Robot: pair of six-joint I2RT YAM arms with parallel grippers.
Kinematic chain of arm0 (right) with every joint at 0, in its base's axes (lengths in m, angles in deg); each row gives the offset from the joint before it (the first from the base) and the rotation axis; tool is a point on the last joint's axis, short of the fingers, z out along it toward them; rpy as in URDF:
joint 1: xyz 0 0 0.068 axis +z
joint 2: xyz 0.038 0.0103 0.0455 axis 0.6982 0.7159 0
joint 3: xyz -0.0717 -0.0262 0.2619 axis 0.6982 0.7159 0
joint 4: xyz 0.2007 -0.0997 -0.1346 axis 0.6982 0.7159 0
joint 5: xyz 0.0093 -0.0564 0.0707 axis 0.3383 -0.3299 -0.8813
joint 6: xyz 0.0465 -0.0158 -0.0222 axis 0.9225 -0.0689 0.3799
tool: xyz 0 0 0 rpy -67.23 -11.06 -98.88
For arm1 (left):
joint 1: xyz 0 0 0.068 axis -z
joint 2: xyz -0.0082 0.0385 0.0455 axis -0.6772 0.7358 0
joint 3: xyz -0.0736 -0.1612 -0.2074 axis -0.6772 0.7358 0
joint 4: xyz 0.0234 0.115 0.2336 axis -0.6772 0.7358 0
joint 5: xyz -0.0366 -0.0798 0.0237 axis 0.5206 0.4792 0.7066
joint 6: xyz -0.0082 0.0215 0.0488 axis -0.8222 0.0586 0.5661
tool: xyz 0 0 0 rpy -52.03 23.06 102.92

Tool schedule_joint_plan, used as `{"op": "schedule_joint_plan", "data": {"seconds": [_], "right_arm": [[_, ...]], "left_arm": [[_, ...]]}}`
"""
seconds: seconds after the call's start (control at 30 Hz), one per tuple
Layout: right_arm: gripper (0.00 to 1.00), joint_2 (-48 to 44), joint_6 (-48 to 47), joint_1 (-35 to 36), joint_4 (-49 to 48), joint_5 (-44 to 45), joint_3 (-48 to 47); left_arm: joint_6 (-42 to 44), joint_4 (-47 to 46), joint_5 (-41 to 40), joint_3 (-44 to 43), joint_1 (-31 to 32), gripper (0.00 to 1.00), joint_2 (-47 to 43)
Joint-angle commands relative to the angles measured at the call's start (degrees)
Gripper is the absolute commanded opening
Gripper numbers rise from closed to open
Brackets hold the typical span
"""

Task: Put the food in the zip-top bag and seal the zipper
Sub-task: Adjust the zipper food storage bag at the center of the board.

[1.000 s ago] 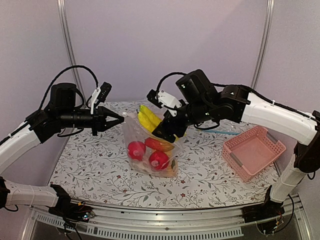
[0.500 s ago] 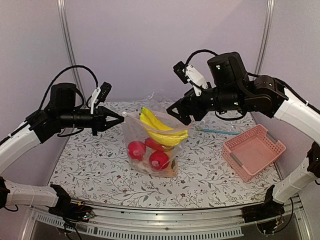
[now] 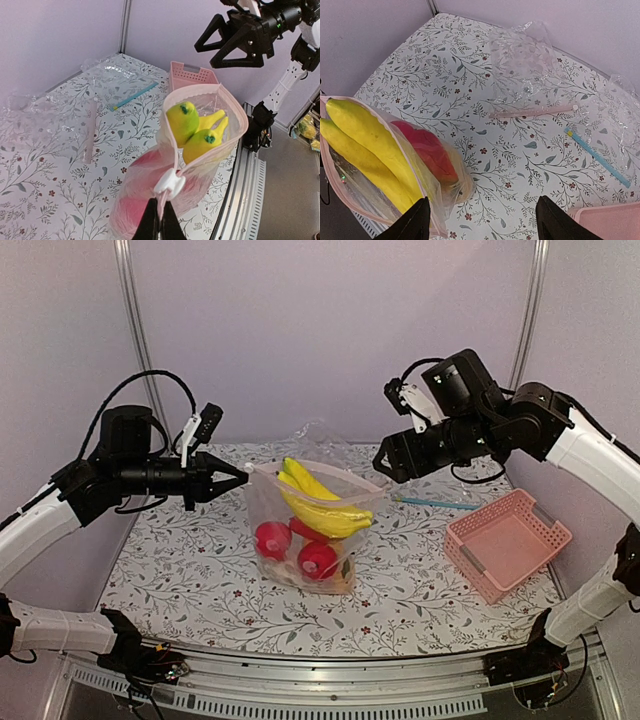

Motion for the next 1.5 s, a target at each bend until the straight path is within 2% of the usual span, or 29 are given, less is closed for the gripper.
{"op": "schedule_joint_plan", "data": {"seconds": [0.0, 0.43, 0.7, 0.83, 1.27, 1.4, 1.47], "right_arm": [[0.71, 2.8, 3.2, -0.4, 4.3, -4.6, -2.3], [0.6, 6.4, 3.4, -0.4, 3.5, -9.9, -4.6], [0.65, 4.0, 4.3, -0.4, 2.3, -9.9, -6.4], [0.66, 2.5, 4.2, -0.3, 0.0, -15.2, -5.8], [0.61, 2.4, 4.1, 1.8, 2.3, -15.3, -1.2], [0.55, 3.1, 3.8, 2.8, 3.8, -14.6, -1.0], [0.42, 3.0, 3.6, 2.9, 3.9, -14.4, -1.3]], "left_arm": [[-0.1, -2.5, 0.2, -0.1, -0.8, 0.0, -0.1], [-0.1, -2.5, 0.2, -0.1, -0.8, 0.0, 0.1], [-0.4, -2.4, -0.5, -0.2, -0.8, 0.0, 0.4], [-0.6, -2.0, -1.8, -0.5, -0.8, 0.0, 0.6], [-0.7, -1.9, -2.6, -0.4, -0.7, 0.0, 0.4], [-0.9, -1.9, -2.5, -0.4, -0.8, 0.0, 0.5], [-0.8, -1.9, -2.5, -0.4, -0.8, 0.0, 0.6]]}}
